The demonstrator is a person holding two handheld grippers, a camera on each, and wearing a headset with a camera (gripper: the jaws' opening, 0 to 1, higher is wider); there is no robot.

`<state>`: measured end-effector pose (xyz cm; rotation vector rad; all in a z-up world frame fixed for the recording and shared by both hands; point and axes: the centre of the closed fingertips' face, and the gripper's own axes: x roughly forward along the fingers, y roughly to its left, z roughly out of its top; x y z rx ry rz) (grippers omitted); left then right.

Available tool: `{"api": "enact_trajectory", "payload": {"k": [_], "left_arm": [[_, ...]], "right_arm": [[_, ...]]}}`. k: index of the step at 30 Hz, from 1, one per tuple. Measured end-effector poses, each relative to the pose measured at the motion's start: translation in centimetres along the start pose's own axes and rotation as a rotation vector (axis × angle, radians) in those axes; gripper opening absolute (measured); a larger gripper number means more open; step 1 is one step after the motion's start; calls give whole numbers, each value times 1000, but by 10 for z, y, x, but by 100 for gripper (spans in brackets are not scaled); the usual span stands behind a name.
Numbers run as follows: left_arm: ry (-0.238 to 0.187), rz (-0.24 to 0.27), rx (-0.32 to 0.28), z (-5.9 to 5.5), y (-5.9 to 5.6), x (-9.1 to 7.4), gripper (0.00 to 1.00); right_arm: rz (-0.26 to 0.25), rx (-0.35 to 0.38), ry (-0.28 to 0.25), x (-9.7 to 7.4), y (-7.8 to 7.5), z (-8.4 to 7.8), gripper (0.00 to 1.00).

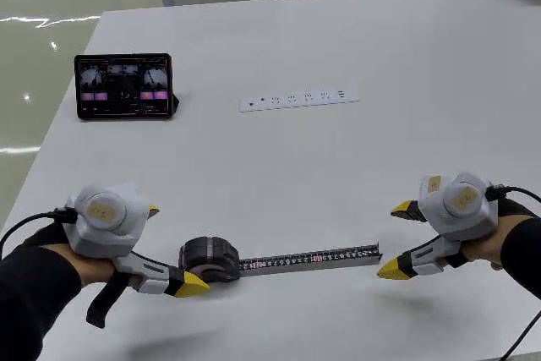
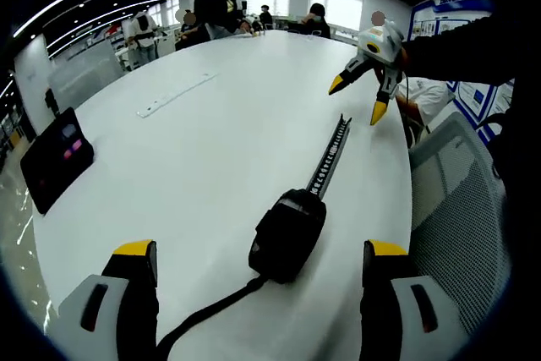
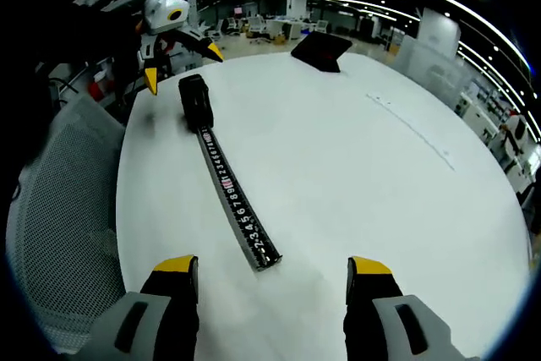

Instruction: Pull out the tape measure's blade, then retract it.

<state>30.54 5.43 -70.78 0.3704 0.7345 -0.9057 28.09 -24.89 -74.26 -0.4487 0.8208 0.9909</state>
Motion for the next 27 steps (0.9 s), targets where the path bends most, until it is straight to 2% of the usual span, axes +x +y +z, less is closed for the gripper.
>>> {"api": "enact_trajectory", "payload": {"k": [1,2,6,10,12,14,17,18,21,23,25,27], "left_arm": [[-3,14,-27,-3,2,-3,99],[-11,23,-47,-4,3,-5,99],[-29,54,-80,-12,5,-13,99],[-57,87,-103,-17,4,-22,99],[-103,97,-145,-16,4,-27,99],[-122,114,-166,-19,5,-32,99],[-210,132,-225,-12,8,-40,99],[-197,128,-219,-15,8,-42,99],[-207,187,-238,-20,17,-49,99],[-214,201,-234,-22,18,-53,99],[-206,227,-220,-27,19,-58,99],[-218,250,-200,-29,21,-65,99]], "right_arm": [[-16,22,-24,-2,0,2,73],[-21,14,-26,-3,0,1,75],[-45,37,-38,-6,4,-5,82],[-74,77,-65,-13,-1,-10,88],[-113,91,-101,-16,-3,-7,95],[-135,92,-116,-21,-3,-6,99],[-166,98,-135,-27,-4,-6,99],[-170,103,-137,-29,-2,-6,99],[-193,130,-158,-38,-3,-7,99],[-197,137,-164,-41,-2,-8,99],[-195,138,-167,-44,1,-11,99],[-194,138,-173,-48,4,-14,99]]}}
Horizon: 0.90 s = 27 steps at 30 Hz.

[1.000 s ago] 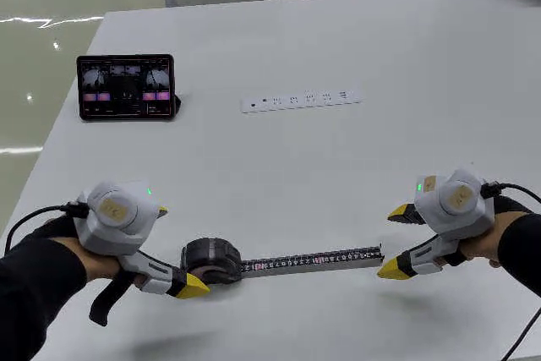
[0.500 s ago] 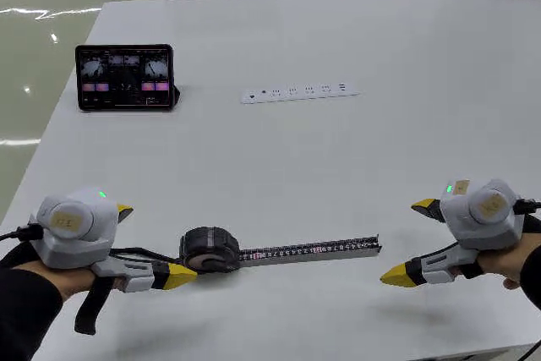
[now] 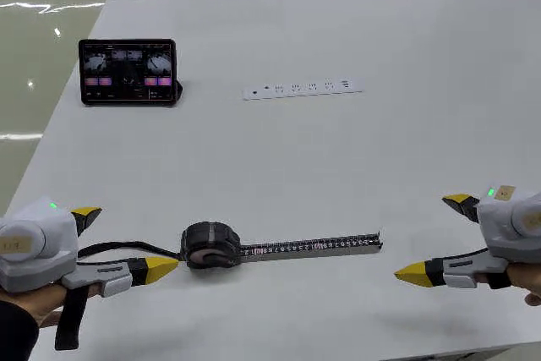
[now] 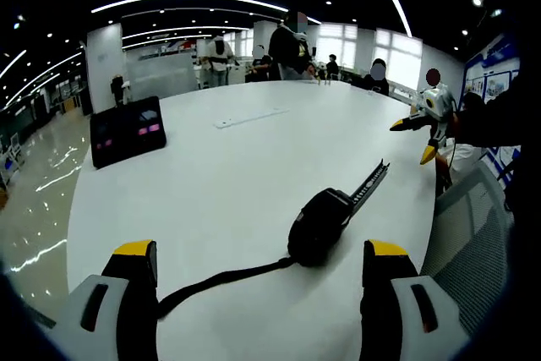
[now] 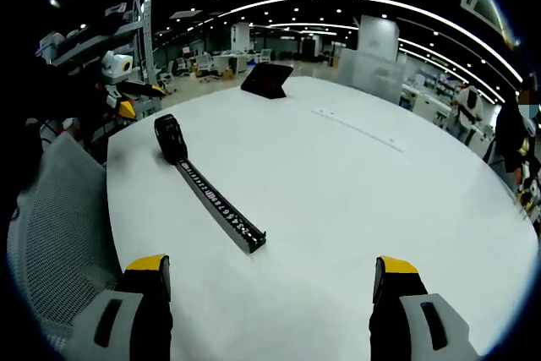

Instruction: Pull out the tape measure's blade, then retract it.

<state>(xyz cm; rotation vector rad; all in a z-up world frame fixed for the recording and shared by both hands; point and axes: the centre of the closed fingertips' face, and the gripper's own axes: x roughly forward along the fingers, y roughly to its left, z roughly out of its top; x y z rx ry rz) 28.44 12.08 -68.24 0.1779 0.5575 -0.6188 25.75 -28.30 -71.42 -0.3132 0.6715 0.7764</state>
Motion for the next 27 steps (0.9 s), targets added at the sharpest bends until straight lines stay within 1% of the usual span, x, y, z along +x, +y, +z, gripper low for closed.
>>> {"api": "enact_trajectory", "payload": {"k": [1,3,4,5,7,8,10,14,17,19,20,22,25,27], "left_arm": [[-2,4,2,-1,1,-2,99],[13,15,-3,-8,4,-6,99],[15,31,-3,-12,7,-8,99],[14,34,0,-14,8,-9,99],[11,28,-8,-17,7,-14,99],[10,20,-9,-18,5,-16,99],[6,18,5,-20,3,-20,99],[15,9,-6,-28,1,-27,99],[21,5,-4,-35,-2,-32,99],[26,4,2,-39,-3,-33,99],[39,-5,6,-43,-4,-34,99],[52,-6,7,-49,-3,-35,99],[57,-5,1,-51,-3,-38,99],[55,-4,0,-51,-3,-39,99]], "right_arm": [[-2,2,-3,-2,0,-1,99],[6,29,-25,-7,2,-1,99],[-1,37,-29,-11,1,-3,99],[-12,34,-32,-13,1,-4,99],[-35,44,-46,-21,-2,-6,99],[-37,49,-47,-25,-2,-8,99],[-47,47,-40,-32,-1,-14,99],[-60,34,-24,-43,1,-26,99],[-65,52,-14,-52,1,-36,99],[-79,62,-10,-56,1,-41,99],[-85,74,-13,-58,1,-44,99],[-91,92,-8,-60,2,-51,99],[-83,97,7,-61,8,-60,99],[-82,86,3,-63,11,-62,99]]}}
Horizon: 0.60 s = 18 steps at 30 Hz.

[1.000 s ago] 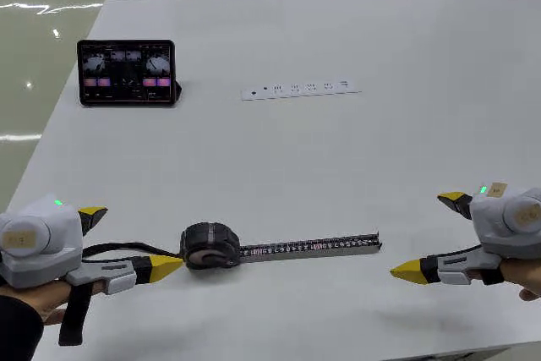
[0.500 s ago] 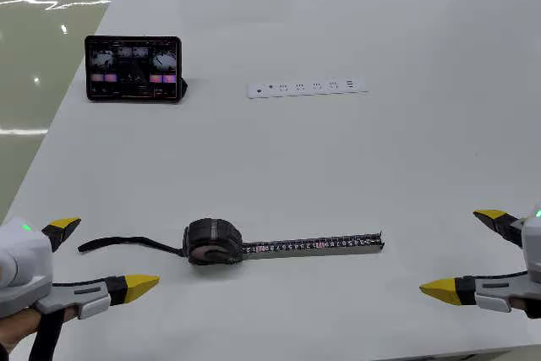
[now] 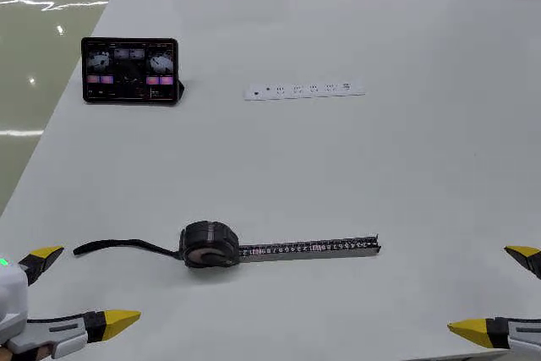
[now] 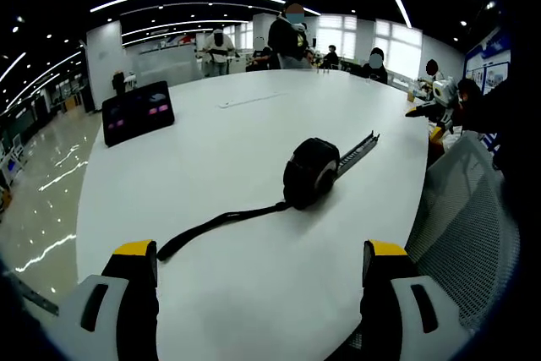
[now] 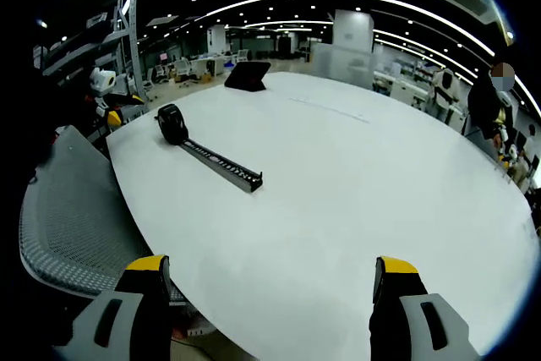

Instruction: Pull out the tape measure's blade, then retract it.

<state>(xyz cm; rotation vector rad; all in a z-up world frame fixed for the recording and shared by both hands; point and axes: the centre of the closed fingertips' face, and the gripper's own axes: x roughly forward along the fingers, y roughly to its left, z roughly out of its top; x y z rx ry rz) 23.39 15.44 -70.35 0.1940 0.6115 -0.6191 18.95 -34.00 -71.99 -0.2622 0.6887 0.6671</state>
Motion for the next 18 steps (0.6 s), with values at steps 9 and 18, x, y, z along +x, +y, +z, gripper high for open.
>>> {"api": "enact_trajectory", "payload": {"k": [9,18], "left_arm": [[3,-7,19,-3,-3,-4,99],[-14,-10,38,4,-4,-3,99]], "right_arm": [[-30,19,-16,-9,-4,2,99],[-27,23,-11,-13,3,-3,99]]}}
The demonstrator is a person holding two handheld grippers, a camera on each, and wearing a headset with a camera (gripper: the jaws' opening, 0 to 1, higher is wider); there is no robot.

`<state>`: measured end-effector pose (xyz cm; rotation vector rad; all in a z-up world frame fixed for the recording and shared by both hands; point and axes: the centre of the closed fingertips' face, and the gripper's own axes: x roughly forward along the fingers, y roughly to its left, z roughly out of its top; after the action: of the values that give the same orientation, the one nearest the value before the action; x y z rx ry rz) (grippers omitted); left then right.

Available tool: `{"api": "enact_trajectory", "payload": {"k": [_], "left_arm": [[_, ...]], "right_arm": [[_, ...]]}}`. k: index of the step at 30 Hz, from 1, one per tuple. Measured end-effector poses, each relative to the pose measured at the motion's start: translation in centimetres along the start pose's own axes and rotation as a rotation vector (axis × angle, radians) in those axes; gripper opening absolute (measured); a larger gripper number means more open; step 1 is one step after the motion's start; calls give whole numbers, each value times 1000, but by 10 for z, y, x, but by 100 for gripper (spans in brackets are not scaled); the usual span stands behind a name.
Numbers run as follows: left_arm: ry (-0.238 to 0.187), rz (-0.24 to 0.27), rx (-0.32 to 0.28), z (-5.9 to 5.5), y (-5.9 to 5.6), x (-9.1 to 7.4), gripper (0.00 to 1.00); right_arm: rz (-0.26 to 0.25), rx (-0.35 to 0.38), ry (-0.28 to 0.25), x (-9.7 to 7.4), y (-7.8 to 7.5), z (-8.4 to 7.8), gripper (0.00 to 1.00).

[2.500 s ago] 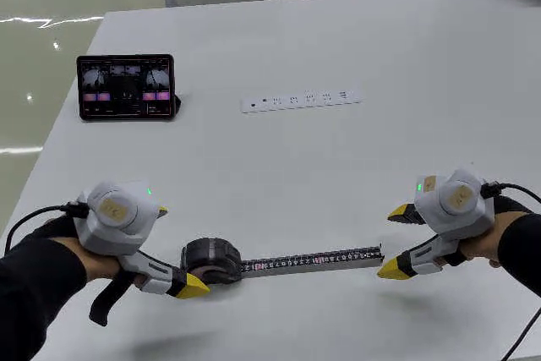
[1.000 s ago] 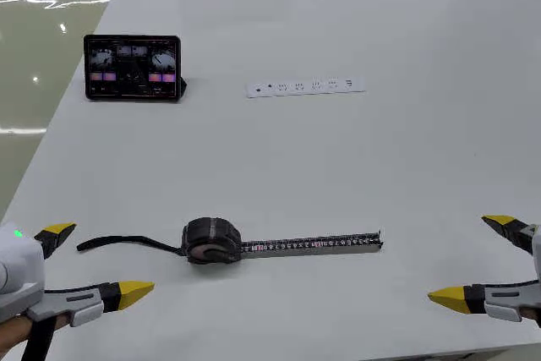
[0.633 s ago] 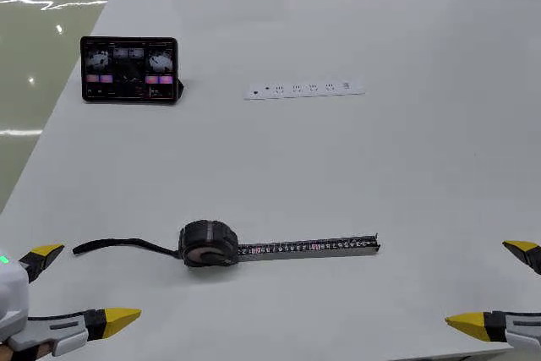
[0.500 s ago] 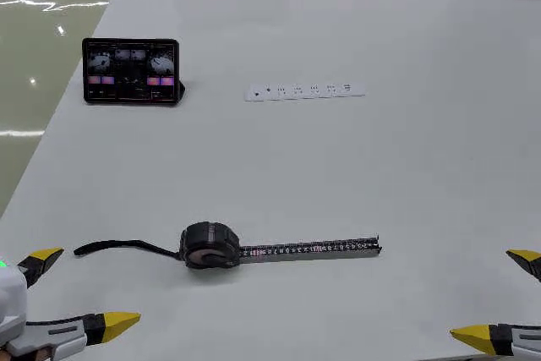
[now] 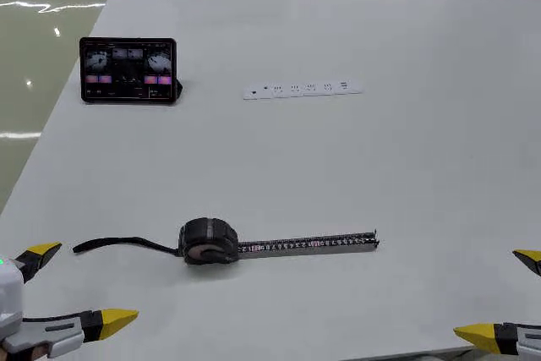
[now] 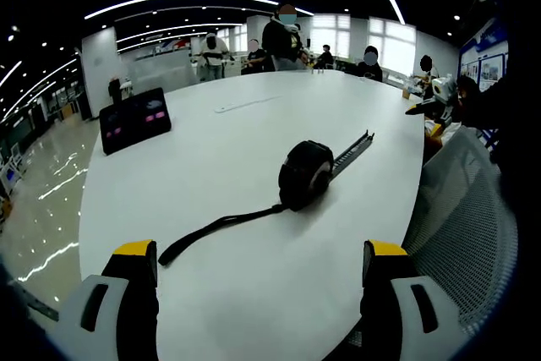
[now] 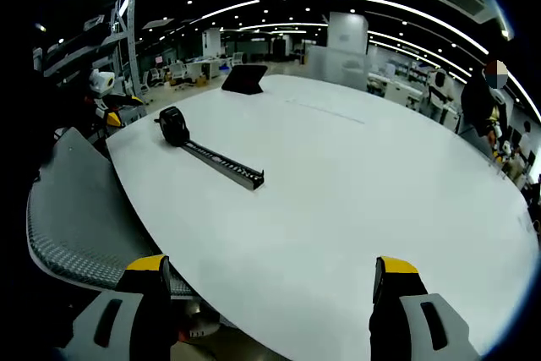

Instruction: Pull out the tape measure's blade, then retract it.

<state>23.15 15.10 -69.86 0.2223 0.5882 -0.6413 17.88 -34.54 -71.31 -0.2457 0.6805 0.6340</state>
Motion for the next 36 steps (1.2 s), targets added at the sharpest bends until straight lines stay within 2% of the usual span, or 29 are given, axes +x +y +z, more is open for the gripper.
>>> {"api": "enact_trajectory", "payload": {"k": [4,18,27,29,31,32,36], "left_arm": [[0,-5,7,1,-2,3,99],[-6,-8,5,15,-3,2,99],[-16,-9,-4,23,-8,13,99],[-5,13,13,24,-7,15,99],[-14,20,14,29,-7,17,99],[-24,15,1,32,-9,19,99],[-26,-1,17,39,-18,26,99]], "right_arm": [[4,-8,-3,0,0,0,99],[20,-19,7,0,1,7,99],[40,-107,-8,4,-2,12,99],[49,-111,-8,4,-2,14,99],[68,-112,3,6,-2,15,99],[82,-111,26,7,-1,13,99],[104,-106,64,11,-1,18,99]]}}
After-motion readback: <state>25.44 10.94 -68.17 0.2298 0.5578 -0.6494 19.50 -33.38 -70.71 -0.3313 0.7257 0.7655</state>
